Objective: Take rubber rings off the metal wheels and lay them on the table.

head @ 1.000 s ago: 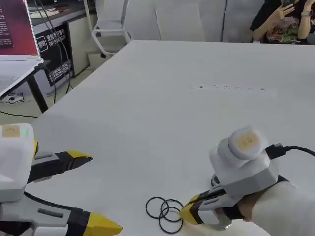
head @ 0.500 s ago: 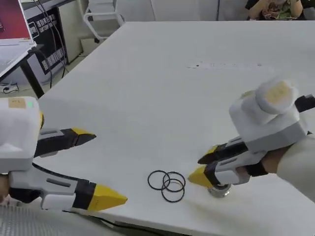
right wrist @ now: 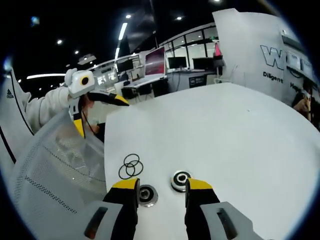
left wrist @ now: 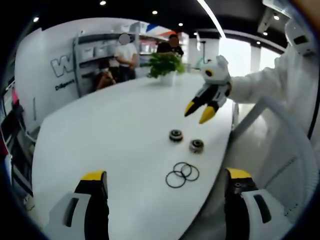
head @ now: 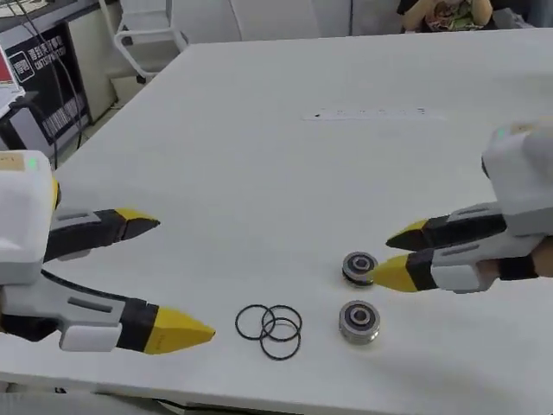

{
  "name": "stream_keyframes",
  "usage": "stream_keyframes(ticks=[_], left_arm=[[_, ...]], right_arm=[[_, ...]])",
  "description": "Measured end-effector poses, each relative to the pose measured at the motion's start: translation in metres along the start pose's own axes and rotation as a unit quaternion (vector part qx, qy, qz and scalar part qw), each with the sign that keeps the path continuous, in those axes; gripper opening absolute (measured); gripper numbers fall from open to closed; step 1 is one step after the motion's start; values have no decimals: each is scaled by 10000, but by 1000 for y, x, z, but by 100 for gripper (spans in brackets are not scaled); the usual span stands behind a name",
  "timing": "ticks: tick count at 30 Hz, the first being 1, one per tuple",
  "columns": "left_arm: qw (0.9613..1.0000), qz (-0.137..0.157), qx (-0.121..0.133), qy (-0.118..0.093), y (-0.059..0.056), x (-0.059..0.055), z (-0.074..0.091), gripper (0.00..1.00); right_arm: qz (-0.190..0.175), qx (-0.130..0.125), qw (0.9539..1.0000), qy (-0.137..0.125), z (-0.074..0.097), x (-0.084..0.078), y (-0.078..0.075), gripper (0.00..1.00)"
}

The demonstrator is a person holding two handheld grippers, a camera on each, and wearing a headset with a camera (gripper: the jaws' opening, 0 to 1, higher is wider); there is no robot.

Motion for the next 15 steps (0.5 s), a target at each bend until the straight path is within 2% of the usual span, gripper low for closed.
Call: stream_keyframes(ticks=[6,10,15], left_arm=[[9989,-402,-240,69,-2,21,-15,96],[9969,-649,-438,-7,-5,39,-30,95],[9938,-936,-598,-67,-7,55,-56,90]], right_arm=[[-305,-298,9990,-129,15,-20,-12,35],[-568,-424,9972,-238,20,-32,-16,35],[-555,-636,9963,-147,21,-44,-20,35]])
Point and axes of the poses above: the centre of the closed fingertips' face, and the gripper's own axes: z roughly backward along the fingers, y roughly to its left, x roughly out of its top, the point moved 5 cm from there along z, roughly backward along the fingers, and after that the axes turned 3 degrees about z, right-handed, at the moved point
